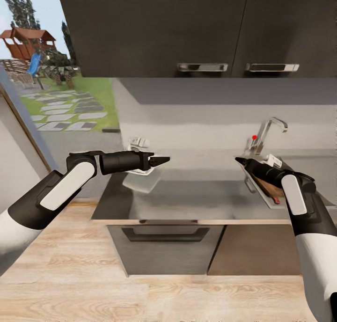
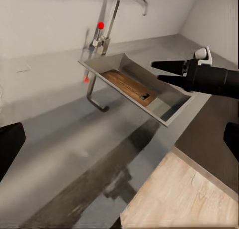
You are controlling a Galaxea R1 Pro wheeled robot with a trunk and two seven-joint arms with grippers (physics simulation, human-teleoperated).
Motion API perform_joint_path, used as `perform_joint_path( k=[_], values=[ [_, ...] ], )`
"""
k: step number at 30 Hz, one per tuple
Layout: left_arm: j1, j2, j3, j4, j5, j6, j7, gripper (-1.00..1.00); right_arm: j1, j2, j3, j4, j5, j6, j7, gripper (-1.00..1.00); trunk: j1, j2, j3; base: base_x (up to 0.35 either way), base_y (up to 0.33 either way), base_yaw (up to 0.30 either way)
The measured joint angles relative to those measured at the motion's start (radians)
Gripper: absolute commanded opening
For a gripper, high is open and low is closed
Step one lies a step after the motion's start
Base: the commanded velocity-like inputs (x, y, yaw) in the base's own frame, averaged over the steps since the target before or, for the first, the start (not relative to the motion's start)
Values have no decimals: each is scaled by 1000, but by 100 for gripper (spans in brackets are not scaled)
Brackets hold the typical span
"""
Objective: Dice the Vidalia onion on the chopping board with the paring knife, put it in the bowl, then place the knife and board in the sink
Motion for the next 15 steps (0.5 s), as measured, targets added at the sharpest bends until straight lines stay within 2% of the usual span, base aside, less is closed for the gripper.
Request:
perform_joint_path(
  k=[7, 15],
  values=[
    [0, 0, 0, 0, 0, 0, 0, 100, 0, -1, 0, -1, 0, 0, 2, 100, 0, 0, 11, -220, 180, -60],
    [0, 0, 0, 0, 0, 0, 0, 100, 0, -1, 0, -1, 2, 1, 2, 100, 0, 0, 19, -237, 123, -39]
  ],
)
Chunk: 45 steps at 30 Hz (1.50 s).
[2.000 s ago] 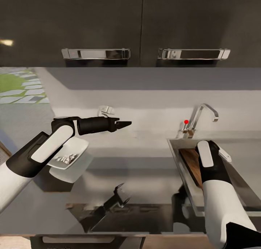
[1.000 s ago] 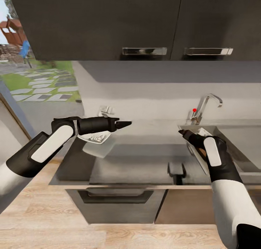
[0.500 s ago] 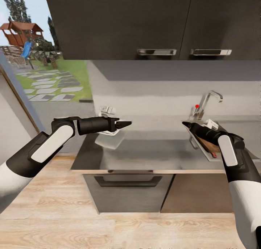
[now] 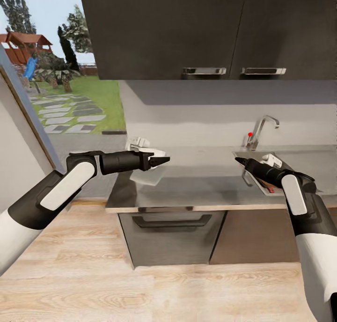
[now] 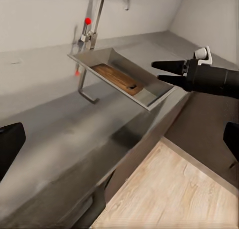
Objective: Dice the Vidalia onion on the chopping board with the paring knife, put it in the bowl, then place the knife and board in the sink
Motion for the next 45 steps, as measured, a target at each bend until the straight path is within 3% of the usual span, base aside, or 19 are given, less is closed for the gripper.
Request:
perform_joint_path(
  k=[20, 27, 28, 30, 32, 33, 35, 38, 41, 42, 44, 45],
  values=[
    [0, 0, 0, 0, 0, 0, 0, 100, 0, 0, 0, 0, 3, 1, 0, 100, 0, 0, 3, -252, 106, -1],
    [0, 1, -29, 0, 0, 1, 17, 100, 11, 0, 11, 0, 20, 2, -4, 100, 0, 0, 13, -32, 7, 0],
    [0, 9, -30, 0, 0, 2, 29, 100, 18, 0, 14, 0, 40, 2, -4, 100, 0, 0, 14, -2, 0, 0],
    [0, 58, -31, 0, -2, 4, 72, 100, 34, 0, 49, 0, 105, 1, -5, 100, 0, 0, 18, -1, 0, 0],
    [1, 101, -33, 0, -1, 4, 99, 100, 53, 0, 74, 0, 138, 0, -5, 100, -1, 0, 21, 0, 0, 0],
    [3, 158, -61, 0, -3, 5, 120, 100, 94, 0, 92, 4, 166, -1, -5, 100, 0, 0, 22, 0, 0, 0],
    [7, 183, -109, 1, 2, 3, 126, 100, 126, 0, 98, 10, 173, -2, -6, 100, 0, 0, 25, 0, 0, 0],
    [11, 199, -184, 7, 3, 1, 129, 100, 164, 0, 101, 33, 179, -4, -8, 100, 0, 0, 30, 0, 0, 0],
    [15, 203, -282, 59, 14, -12, 130, 100, 199, 0, 103, 90, 190, -5, -14, 100, 0, 0, 35, 0, 0, 0],
    [17, 201, -326, 94, 29, -33, 131, 100, 210, 0, 104, 119, 199, -5, -15, 100, 0, 0, 36, 0, 0, 0],
    [18, 199, -377, 141, 56, -68, 131, 100, 220, 0, 104, 152, 208, -5, -16, 100, 0, 0, 40, 0, 0, 0],
    [20, 195, -429, 197, 96, -112, 130, 100, 228, 0, 104, 186, 222, -6, -16, 100, 0, 0, 41, 0, 0, 0]
  ],
)
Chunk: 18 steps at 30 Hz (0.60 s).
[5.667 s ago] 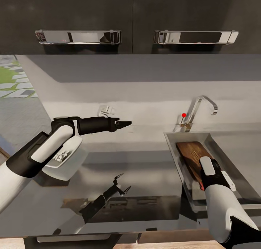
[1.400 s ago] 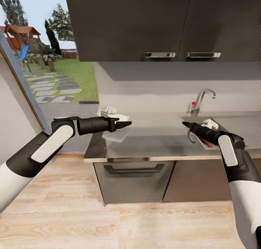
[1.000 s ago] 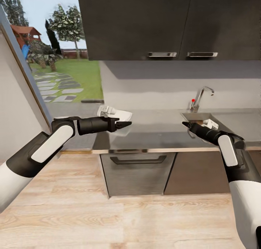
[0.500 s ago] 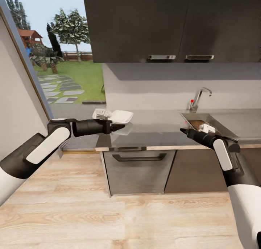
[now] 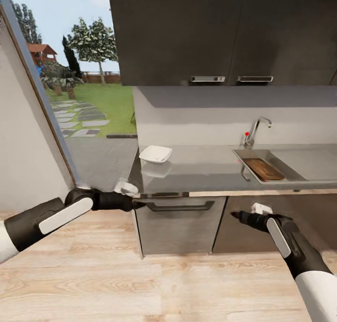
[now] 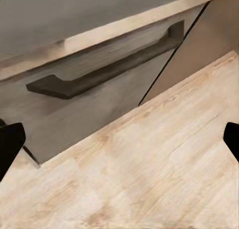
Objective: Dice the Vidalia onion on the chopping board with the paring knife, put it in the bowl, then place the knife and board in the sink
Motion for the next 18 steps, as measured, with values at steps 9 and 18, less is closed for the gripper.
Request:
perform_joint_path(
  k=[9, 18],
  values=[
    [36, -59, -758, 310, 641, -438, -4, 100, 39, 0, 4, 738, 337, -511, 0, 100, 0, 0, 15, 0, 0, 0],
    [312, -116, -1154, 491, 888, -469, -3, 100, 206, 6, 4, 1052, 386, -641, -67, 100, 0, 0, 29, 0, 0, 0]
  ],
)
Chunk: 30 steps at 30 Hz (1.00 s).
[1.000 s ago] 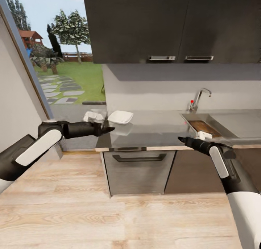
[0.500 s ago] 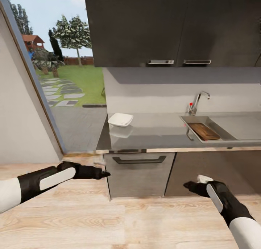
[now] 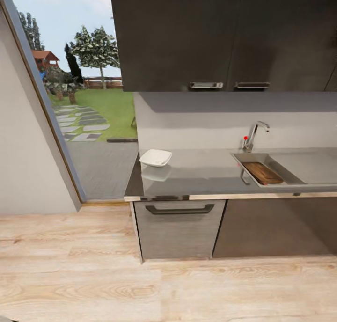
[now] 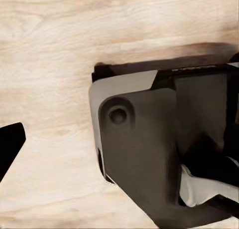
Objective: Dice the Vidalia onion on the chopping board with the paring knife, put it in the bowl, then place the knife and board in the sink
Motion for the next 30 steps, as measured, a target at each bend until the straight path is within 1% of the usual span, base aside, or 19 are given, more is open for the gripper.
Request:
perform_joint_path(
  k=[2, 3, 4, 5, 6, 7, 8, 10, 11, 12, 15, 17, 20, 21, 23, 27, 28, 30],
  values=[
    [116, -22, -8, 88, 7, 1, 1, 100, 69, 4, 0, 3, 1, -5, -13, 100, 0, 0, 3, 0, 0, 0],
    [212, -57, -9, 178, 10, 2, 1, 100, 127, 19, 0, 4, 1, -8, -19, 100, 0, 0, 5, 0, 0, 0],
    [297, -74, -10, 218, 11, 2, 1, 100, 166, 28, 0, 4, 1, -9, -21, 100, -1, 0, 7, 0, 0, 0],
    [304, -82, -10, 236, 12, 2, 1, 100, 178, 32, 1, 4, 2, -10, -22, 100, 0, 0, 9, 0, 0, 0],
    [345, -94, -10, 262, 20, 2, 2, 100, 204, 42, 1, 4, 1, -11, -23, 100, 0, 0, 10, 0, 0, 0],
    [387, -106, -10, 282, 36, 2, 2, 100, 228, 51, 0, 4, 2, -15, -24, 100, 0, 0, 12, 0, 0, 0],
    [406, -112, -10, 289, 48, 2, 2, 100, 240, 56, 1, 4, 2, -19, -25, 100, 0, 0, 13, 0, 0, 0],
    [470, -129, -10, 314, 114, 1, 3, 100, 279, 72, 1, 4, 2, -42, -28, 100, 0, 0, 16, 0, 0, 0],
    [486, -132, -10, 321, 134, 0, 3, 100, 289, 76, 1, 4, 2, -46, -29, 100, 0, 0, 18, 0, 0, 0],
    [530, -140, -10, 342, 176, -1, 3, 100, 317, 87, 0, 4, 2, -56, -33, 100, 0, 0, 20, 0, 0, 0],
    [575, -155, -10, 360, 178, -2, 3, 100, 350, 96, 0, 4, 2, -62, -45, 100, 0, 0, 25, 0, 0, 0],
    [585, -163, -10, 364, 178, -2, 3, 100, 359, 98, 0, 4, 2, -63, -54, 100, 0, 0, 28, 0, 0, 0],
    [597, -170, -10, 367, 178, -2, 4, 100, 367, 105, 1, 4, 2, -65, -69, 100, 0, 0, 33, 0, 0, 0],
    [600, -171, -10, 379, 178, -2, 4, 100, 369, 112, 0, 3, 2, -65, -75, 100, 0, 0, 35, 0, 0, 0],
    [601, -171, -11, 415, 178, -2, 2, 100, 370, 114, -1, 2, 2, -65, -75, 100, 0, 0, 38, 0, 0, 0],
    [602, -174, -12, 454, 179, -3, 0, 100, 370, 116, -1, 0, 2, -69, -76, 100, 0, 0, 45, 0, 0, 0],
    [602, -189, -12, 461, 178, -4, -1, 100, 370, 116, -2, -1, 2, -70, -76, 100, 0, 0, 46, 0, 0, 0],
    [602, -204, -11, 464, 179, -7, -1, 100, 370, 116, -3, -2, 2, -72, -76, 100, 0, 0, 50, 0, 0, 0]
  ],
)
